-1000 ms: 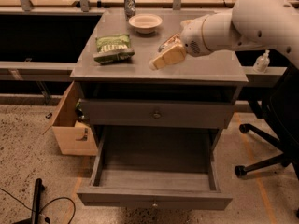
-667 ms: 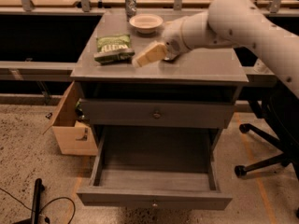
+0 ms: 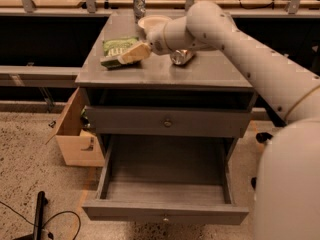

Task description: Place green jalapeno chip bag into middle drawer

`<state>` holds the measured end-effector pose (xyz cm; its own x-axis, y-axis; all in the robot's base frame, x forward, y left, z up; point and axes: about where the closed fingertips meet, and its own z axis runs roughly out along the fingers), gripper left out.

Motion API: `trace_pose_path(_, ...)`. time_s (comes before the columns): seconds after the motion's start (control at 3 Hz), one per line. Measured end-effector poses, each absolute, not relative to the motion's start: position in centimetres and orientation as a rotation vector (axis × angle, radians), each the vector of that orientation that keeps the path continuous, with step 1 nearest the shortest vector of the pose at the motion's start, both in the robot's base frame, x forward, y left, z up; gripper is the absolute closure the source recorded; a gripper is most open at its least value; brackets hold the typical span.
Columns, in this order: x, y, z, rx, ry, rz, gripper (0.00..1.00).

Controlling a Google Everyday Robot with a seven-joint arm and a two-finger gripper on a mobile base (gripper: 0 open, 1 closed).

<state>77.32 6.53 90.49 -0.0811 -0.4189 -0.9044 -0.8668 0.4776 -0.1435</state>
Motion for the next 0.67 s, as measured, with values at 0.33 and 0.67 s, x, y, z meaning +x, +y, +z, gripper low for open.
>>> trace_pose_path(0.33,80.3,9.0,89.0,-1.094,1.695,0.575,0.40)
trace_pose_path(0.67,81.9,11.1,86.5,-1.100,1.722,0.612,0.44)
